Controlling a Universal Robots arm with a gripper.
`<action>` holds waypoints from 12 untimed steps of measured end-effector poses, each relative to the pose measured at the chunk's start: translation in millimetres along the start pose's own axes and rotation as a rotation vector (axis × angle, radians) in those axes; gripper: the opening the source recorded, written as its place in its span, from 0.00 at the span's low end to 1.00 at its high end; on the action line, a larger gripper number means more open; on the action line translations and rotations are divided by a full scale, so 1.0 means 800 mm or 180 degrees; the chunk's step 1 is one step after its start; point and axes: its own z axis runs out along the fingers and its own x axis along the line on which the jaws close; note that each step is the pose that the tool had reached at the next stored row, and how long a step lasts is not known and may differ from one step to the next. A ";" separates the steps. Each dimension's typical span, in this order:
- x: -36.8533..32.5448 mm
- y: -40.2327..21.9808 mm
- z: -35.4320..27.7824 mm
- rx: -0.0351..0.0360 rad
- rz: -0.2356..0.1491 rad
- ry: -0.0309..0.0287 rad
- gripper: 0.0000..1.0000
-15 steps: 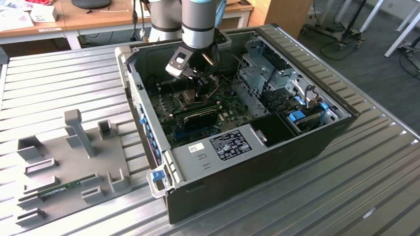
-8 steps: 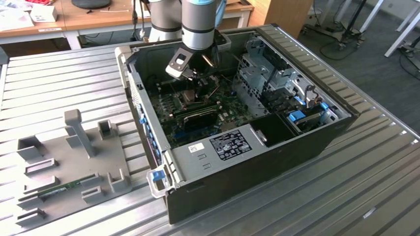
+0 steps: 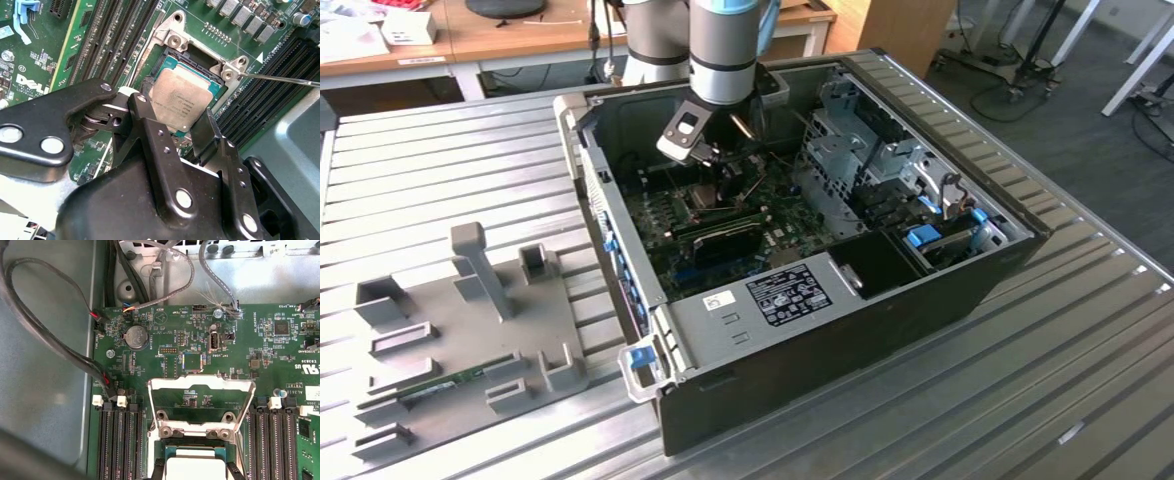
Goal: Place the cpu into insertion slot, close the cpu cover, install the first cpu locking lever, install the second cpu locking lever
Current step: 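Place the cpu into insertion slot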
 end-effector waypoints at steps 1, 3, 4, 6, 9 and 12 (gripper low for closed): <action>0.0000 0.0000 0.0000 0.0000 0.0000 0.0000 0.54; 0.0000 -0.0002 0.0003 0.0000 0.0000 0.0000 0.54; 0.0000 -0.0004 0.0005 0.0000 0.0000 0.0001 0.54; 0.0000 -0.0004 0.0005 0.0000 0.0000 0.0000 0.54; 0.0000 -0.0004 0.0007 0.0000 0.0000 0.0000 0.54; 0.0001 -0.0005 0.0013 0.0000 0.0003 0.0001 0.54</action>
